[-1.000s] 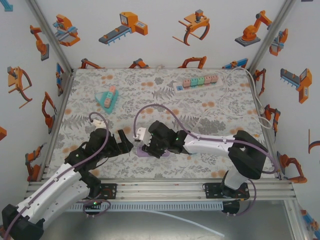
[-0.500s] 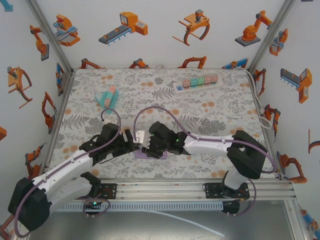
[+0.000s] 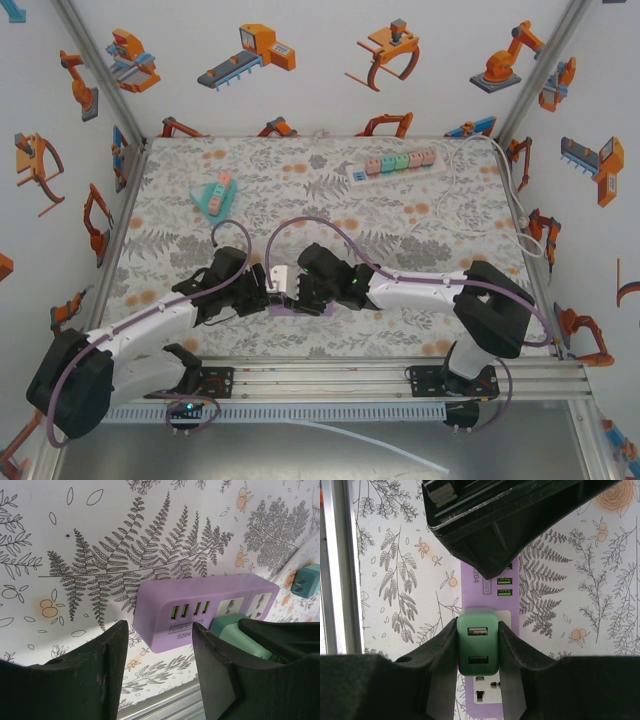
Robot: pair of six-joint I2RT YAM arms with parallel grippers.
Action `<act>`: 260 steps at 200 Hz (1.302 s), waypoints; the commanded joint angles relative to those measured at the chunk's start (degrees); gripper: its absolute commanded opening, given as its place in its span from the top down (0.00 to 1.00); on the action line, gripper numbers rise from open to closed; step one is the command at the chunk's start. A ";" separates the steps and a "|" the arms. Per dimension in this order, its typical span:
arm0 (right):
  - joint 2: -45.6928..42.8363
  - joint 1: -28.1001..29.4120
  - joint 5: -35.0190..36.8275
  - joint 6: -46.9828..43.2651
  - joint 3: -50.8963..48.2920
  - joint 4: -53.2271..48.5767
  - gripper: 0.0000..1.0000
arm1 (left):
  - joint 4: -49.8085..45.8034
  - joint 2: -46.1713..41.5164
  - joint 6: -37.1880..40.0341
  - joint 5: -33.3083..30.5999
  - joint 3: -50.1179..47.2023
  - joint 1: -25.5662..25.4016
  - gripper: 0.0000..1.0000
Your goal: Pull the plug off the socket
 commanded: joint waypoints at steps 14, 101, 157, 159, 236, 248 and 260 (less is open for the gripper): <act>0.65 0.15 -1.41 -2.76 2.33 1.94 0.75 | -0.56 2.10 -0.90 -0.97 -0.39 0.38 0.49; -1.18 -0.36 0.69 -2.57 1.05 6.37 0.76 | -7.10 11.39 1.65 -3.64 2.65 0.20 0.49; -3.96 -1.96 1.13 -0.34 -1.41 10.03 0.77 | -10.86 10.19 2.61 -7.36 2.93 0.06 0.51; -3.98 -2.01 1.30 -0.20 -1.37 10.13 0.77 | -10.93 10.17 2.62 -7.44 2.93 0.13 0.51; -5.65 -2.76 -0.22 2.45 -1.31 11.74 0.79 | -14.62 9.18 6.39 -10.79 3.72 -0.57 0.51; -5.61 -2.82 -0.36 2.68 -1.91 12.90 0.79 | -13.82 9.60 7.20 -9.58 3.77 -0.93 0.51; -5.03 -2.80 -0.50 2.47 -2.25 13.65 0.79 | -12.38 10.41 8.29 -6.78 3.89 -1.17 0.51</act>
